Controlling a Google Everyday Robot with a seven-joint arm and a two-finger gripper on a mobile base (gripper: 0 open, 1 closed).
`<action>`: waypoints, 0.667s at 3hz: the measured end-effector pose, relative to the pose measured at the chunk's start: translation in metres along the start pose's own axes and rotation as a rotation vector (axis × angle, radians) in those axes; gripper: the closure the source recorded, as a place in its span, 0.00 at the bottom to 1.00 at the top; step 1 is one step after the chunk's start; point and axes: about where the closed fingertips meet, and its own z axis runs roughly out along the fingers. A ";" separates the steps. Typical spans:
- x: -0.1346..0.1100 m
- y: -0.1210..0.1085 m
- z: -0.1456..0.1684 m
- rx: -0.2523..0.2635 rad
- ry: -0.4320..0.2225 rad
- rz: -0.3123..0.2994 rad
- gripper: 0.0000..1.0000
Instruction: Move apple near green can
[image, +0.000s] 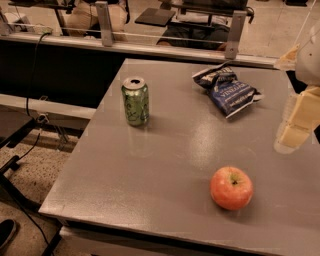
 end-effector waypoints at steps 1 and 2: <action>0.000 0.000 0.000 0.000 0.000 0.000 0.00; -0.001 0.005 0.001 -0.047 -0.013 -0.026 0.00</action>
Offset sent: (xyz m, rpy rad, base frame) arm -0.0130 0.0027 -0.0100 0.0360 0.1248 0.0978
